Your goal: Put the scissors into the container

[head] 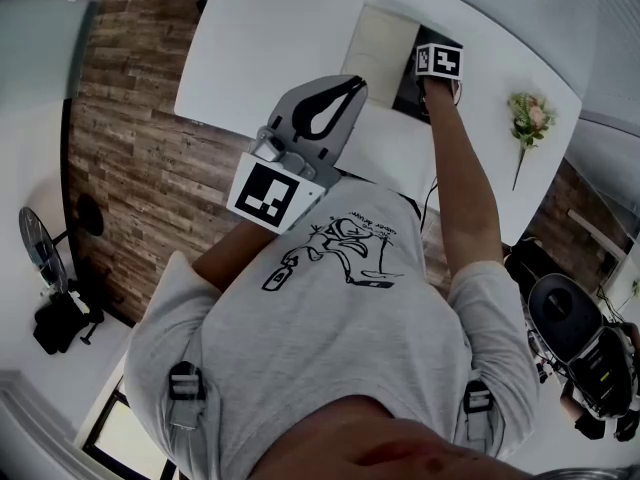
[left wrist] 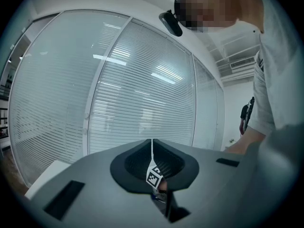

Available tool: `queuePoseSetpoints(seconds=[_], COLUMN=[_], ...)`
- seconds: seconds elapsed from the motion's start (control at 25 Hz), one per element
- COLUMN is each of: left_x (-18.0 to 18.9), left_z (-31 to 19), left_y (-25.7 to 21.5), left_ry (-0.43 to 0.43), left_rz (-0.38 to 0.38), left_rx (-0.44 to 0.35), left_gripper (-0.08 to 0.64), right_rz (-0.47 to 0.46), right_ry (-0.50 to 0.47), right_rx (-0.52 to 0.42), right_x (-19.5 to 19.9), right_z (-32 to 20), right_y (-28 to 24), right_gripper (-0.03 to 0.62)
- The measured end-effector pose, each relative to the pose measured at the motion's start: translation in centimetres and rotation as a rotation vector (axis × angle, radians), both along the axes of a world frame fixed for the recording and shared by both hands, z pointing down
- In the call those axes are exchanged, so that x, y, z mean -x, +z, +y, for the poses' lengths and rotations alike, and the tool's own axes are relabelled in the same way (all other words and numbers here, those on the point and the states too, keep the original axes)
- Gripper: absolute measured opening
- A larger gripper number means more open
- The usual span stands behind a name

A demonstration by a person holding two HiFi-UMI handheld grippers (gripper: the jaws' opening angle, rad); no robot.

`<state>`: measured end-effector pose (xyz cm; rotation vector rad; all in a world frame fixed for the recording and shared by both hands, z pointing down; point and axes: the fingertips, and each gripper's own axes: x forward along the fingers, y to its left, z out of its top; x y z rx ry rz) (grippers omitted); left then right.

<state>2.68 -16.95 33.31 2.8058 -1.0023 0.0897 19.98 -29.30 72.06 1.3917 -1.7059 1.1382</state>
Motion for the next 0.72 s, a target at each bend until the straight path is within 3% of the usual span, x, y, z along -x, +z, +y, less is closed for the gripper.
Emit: queuePoseSetpoints(seconds=[0.4,0.72], left_x=[-0.9,-1.8], left_z=[0.2,0.6], left_y=[-0.3,-0.7], left_ry=[0.016,0.037], left_rz=[0.008,0.018], left_rx=[-0.013,-0.031], left_gripper=[0.026,0.026], right_rz=[-0.027,-0.089], right_ry=[0.013,0.042], right_rx=[-0.059,-0.228], right_x=[-0.5,-1.7], right_z=[0.4,1.3], right_y=[-2.2,-7.9], right_gripper=[0.119,0.107])
